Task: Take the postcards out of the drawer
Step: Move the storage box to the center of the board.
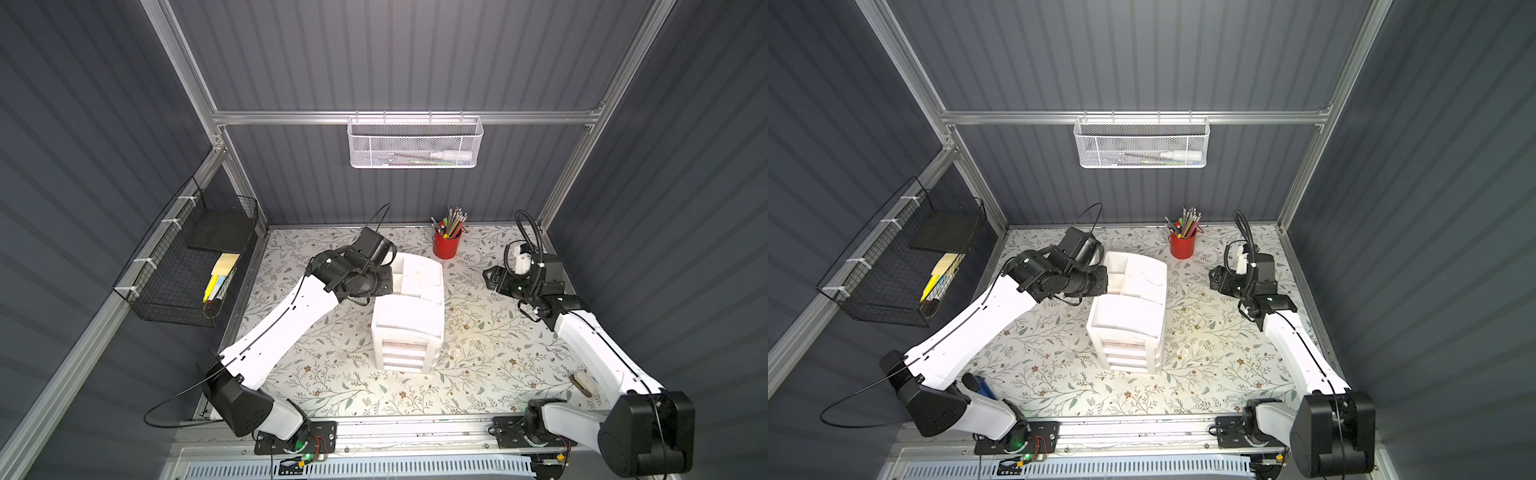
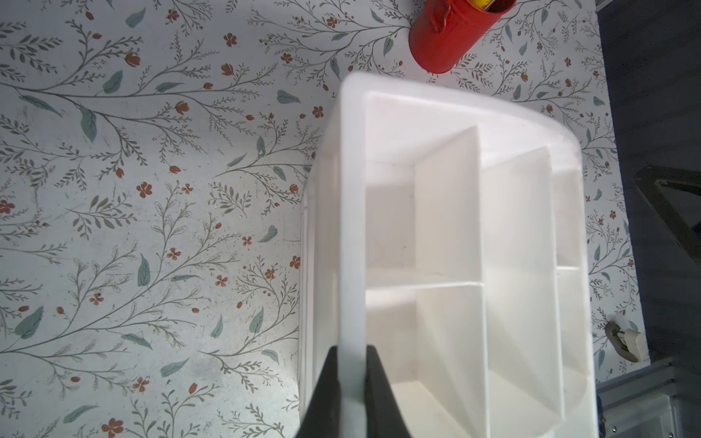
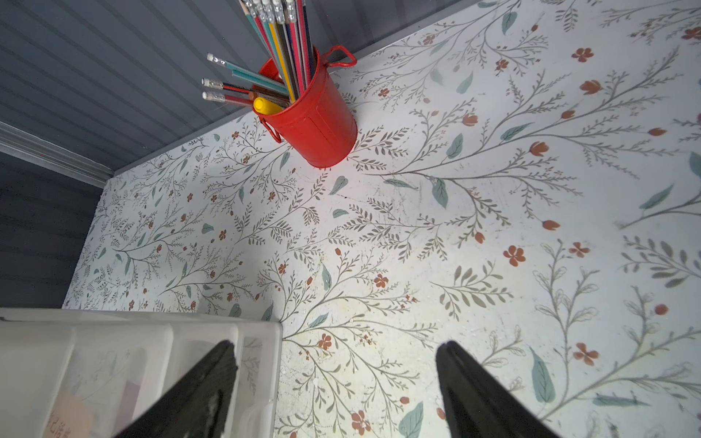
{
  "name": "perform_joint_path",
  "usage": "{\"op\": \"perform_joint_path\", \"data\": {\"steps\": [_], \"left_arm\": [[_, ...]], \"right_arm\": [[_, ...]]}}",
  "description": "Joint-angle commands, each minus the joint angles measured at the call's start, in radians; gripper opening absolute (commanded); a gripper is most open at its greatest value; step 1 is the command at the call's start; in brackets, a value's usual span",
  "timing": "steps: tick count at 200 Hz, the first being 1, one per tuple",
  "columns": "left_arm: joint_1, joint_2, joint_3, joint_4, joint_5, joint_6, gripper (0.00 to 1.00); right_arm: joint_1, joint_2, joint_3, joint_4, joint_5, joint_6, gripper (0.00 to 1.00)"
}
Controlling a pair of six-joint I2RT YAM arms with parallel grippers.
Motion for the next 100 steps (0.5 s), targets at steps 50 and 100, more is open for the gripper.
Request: {"op": "perform_joint_path", "data": {"steps": [50,100], "left_arm": [[-0.001,0.038,0.094,-0.073,-0.128,0.03,0.02],[0.086,0.077,0.157,-0.028,-0.129,0.137,0.0]], "right_arm": [[0.005,-0.022,-0.005,-0.012,-0.062,0.035,0.85],[0.012,-0.003,-0.024,0.114,-0.273,0.163,0.85]]}}
